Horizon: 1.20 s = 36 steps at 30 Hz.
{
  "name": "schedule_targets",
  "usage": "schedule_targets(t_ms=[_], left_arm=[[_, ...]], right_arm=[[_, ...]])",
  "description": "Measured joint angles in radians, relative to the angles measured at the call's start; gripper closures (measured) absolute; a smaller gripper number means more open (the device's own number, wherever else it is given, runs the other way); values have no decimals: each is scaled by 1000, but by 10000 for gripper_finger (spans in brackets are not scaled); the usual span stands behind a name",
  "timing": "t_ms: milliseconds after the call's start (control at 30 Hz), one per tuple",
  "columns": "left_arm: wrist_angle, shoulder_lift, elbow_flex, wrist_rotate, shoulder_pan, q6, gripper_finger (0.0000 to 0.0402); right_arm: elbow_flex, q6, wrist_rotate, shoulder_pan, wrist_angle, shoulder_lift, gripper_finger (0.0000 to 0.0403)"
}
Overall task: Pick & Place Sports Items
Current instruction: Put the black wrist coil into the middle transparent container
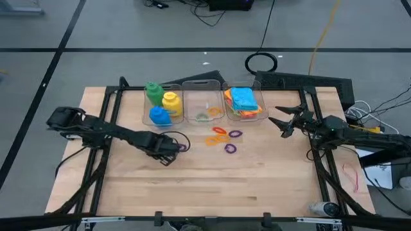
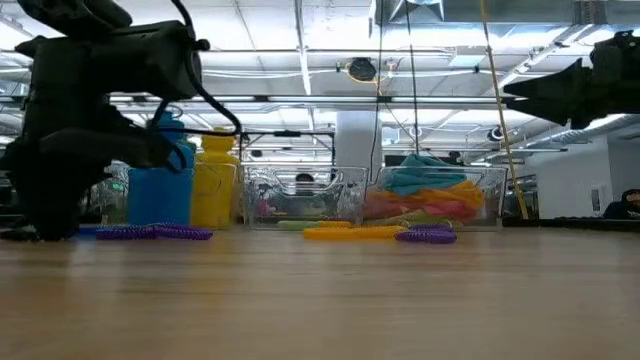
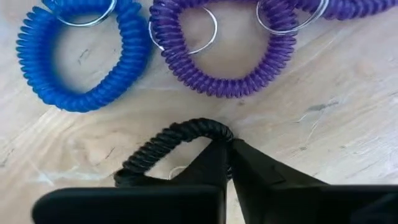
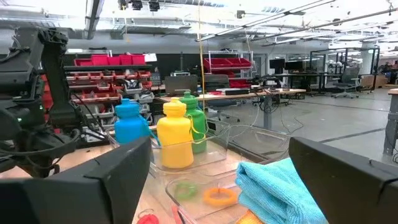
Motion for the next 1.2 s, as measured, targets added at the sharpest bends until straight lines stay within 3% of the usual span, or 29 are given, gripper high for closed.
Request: schedule_targets(t_ms=[233,600,1033,1200], left_arm=[[31,-75,-6,-10,-4,-3,399],[225,-241,-3,-220,-30,24,398],[837,-277,-3,-413,-24,541,397],[1028,-277,-2,-450,23,651,400]], right_arm=[[0,0,0,0,0,0,112],[0,0,0,0,0,0,112],[0,0,0,0,0,0,112],[0,0,0,0,0,0,112]])
